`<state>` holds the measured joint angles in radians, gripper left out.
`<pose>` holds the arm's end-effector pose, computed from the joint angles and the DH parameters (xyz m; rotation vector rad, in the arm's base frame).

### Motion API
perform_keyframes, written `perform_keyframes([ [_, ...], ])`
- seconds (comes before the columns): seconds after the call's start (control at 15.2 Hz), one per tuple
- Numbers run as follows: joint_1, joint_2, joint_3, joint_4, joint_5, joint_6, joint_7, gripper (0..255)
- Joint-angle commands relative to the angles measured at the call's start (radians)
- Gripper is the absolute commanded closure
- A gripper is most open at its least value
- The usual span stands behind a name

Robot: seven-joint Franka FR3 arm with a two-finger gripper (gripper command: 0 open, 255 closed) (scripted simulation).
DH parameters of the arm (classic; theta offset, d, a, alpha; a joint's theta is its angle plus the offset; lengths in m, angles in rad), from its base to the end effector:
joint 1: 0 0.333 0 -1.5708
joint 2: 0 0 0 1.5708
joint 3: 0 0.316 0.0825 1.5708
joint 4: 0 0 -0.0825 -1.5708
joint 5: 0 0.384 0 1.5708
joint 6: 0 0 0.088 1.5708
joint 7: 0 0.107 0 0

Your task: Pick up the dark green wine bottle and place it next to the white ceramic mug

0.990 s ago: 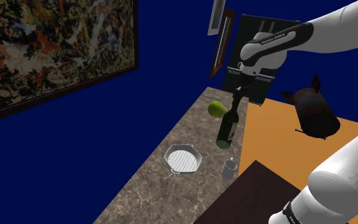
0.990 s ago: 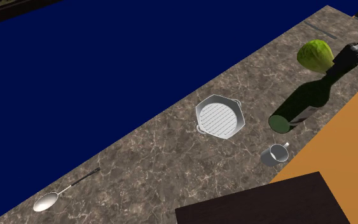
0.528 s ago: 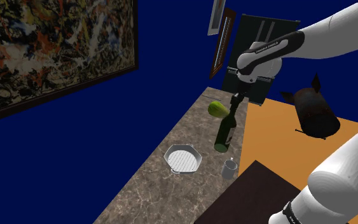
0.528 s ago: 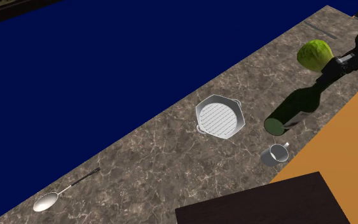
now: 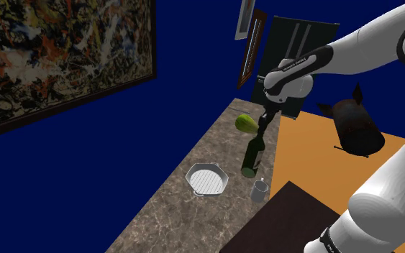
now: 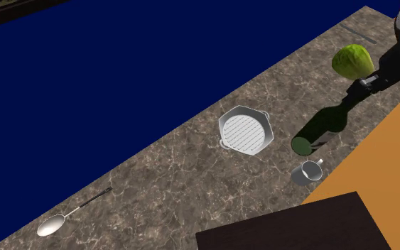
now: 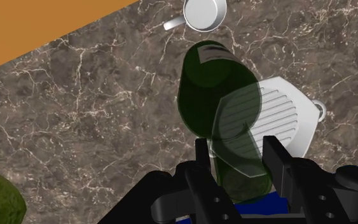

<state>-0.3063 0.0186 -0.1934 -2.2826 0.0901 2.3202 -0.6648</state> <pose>0.4568 -0.2474 0.3476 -3.0945 -0.1617 -0.0788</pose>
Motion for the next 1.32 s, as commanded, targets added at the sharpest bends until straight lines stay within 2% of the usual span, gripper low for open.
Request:
perform_keyframes([
  [0.0, 0.000, 0.015, 0.000, -0.010, 0.006, 0.025, -0.006, 255],
  [1.25, -0.012, 0.216, 0.023, -0.056, 0.103, 0.265, -0.085, 255],
])
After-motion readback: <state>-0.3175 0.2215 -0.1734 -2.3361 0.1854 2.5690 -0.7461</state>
